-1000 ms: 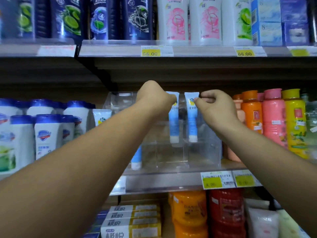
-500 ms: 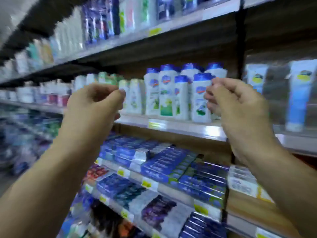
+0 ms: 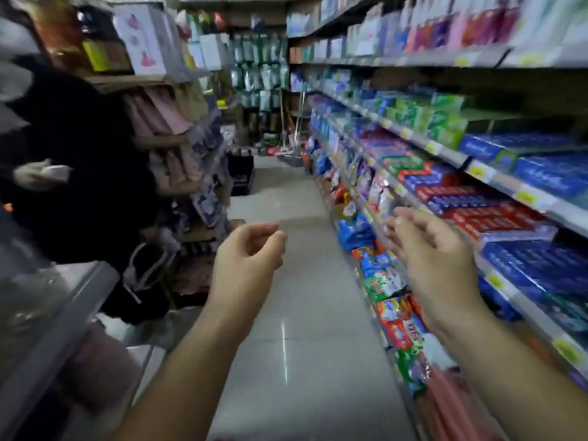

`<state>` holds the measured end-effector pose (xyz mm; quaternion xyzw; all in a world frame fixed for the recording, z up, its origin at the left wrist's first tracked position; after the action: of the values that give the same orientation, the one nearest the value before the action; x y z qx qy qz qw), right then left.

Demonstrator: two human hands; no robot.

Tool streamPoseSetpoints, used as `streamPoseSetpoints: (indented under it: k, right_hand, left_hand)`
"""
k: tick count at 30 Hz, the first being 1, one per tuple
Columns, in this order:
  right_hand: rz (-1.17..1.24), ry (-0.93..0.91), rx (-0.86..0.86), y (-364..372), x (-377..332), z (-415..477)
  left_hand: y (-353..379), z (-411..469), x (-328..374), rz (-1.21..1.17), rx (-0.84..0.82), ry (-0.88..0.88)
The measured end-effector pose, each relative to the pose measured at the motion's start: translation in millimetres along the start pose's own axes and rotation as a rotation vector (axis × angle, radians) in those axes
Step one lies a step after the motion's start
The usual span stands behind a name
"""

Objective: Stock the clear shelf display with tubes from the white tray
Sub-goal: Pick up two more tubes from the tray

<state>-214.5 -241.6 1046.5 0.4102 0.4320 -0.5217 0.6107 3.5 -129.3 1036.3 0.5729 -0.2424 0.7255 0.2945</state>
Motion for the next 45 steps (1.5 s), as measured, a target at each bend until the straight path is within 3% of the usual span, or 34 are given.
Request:
streamPoseSetpoints:
  k: [9,18,27,34,40,45]
  right_hand:
    - [-0.057,0.316,-0.493,184,227,-53]
    - [-0.183,0.549,-0.751,241,459,-161]
    - [-0.438,0.686,-0.81,180,713,-265]
    - [-0.691,0.753,-0.816,113,908,-342]
    - [-0.828,0.739,-0.864,108,1045,-378]
    - [-0.889,0.645,-0.94,125,1094,-387]
  left_hand:
    - [-139,-23,-204,0.203,0.415,-0.332]
    - [-170,-115,-434,0.286,0.642,-0.687]
    - [-148,-214,-698,0.284,0.584,-0.951]
    - [-113,-306,-914,0.345,0.421,-1.145]
    - [-106,-338,-1044,0.652,0.29,-1.136]
    - [-86,-345,-1070,1.065,0.261,-1.141]
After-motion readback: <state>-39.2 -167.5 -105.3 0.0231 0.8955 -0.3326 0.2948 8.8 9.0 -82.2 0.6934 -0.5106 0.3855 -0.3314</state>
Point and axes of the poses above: each hand's wrist, its own z-axis towards the middle knuckle, its own y-axis out of the palm, x = y × z, the point moved 6 cm from there along z, towards the middle knuckle, and after that the axes turned 1 degree about y, right-handed, at the moved point
